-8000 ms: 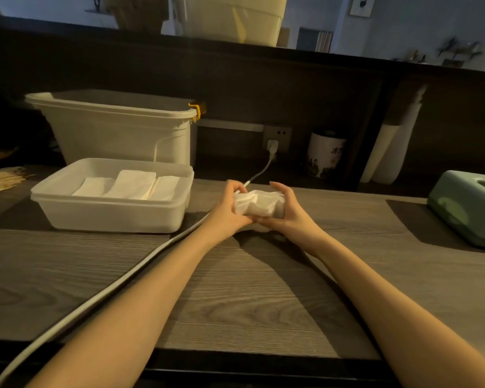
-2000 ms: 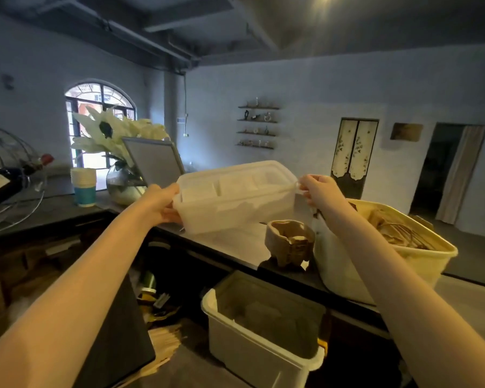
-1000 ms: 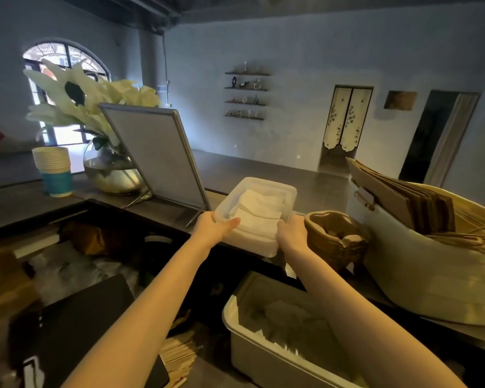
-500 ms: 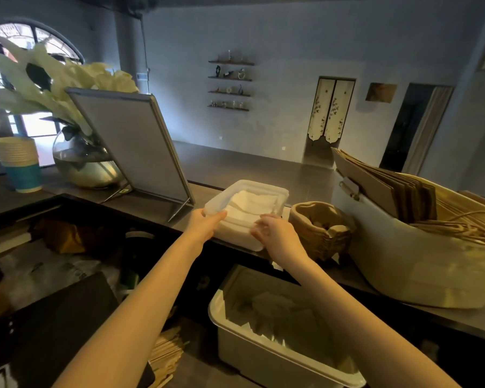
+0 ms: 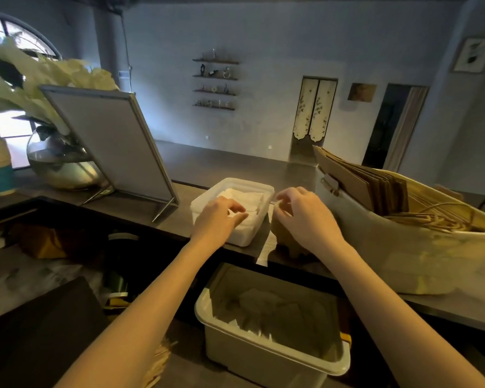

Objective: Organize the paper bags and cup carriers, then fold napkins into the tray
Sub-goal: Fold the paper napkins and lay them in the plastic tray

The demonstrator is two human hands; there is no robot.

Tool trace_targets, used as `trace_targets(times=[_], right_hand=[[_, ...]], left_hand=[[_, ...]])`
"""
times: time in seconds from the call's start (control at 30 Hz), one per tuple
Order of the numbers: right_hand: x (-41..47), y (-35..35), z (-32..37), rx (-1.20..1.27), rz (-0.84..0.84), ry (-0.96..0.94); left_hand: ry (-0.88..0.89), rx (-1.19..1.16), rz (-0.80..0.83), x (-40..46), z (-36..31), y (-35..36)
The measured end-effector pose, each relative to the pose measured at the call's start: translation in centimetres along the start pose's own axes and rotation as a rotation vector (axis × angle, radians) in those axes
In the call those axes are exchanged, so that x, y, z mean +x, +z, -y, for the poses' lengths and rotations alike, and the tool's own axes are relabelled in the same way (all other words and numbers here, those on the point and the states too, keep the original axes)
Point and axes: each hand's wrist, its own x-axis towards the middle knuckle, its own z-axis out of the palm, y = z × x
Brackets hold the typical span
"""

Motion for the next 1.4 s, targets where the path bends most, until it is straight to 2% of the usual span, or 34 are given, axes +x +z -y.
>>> trace_targets(times=[0.07, 0.17, 0.43, 0.53, 0.67, 0.73, 1.2, 1.33, 1.4], right_hand=[[-0.4, -0.4, -1.5, -0.206, 0.129, -0.039], [-0.9, -0.4, -3.1, -0.306, 0.328, -0.004], [0.0, -1.2, -3.9, -0.311, 0.462, -0.050], [0.1, -0.3, -3.3, -0.265, 0.426, -0.025], [0.0, 1.7, -2.8, -0.288, 0.227, -0.053], [0.2, 2.2, -2.5, -0.314, 0.186, -0.043], [1.8, 2.9, -2.5, -0.358, 0.232, 0.063], [1.6, 2.7, -2.9, -0.332, 0.226, 0.036], [0.9, 2.2, -3.1, -0.288, 0.160, 0.022]], left_hand=[[0.000, 0.044, 0.065, 0.0, -0.7, 0.6], [-0.031, 0.044, 0.116, -0.3, -0.7, 1.2], [-0.037, 0.053, 0.096, -0.6, -1.1, 1.2], [-0.045, 0.038, 0.083, -0.7, -1.1, 1.2], [-0.043, 0.002, 0.070, -0.8, -1.2, 1.3], [-0.047, -0.018, 0.060, -0.9, -1.3, 1.3], [-0.089, -0.089, 0.028, -1.0, -2.3, 2.7], [-0.066, -0.076, 0.085, -0.9, -2.3, 2.5], [-0.055, -0.085, 0.115, -0.9, -2.2, 2.3]])
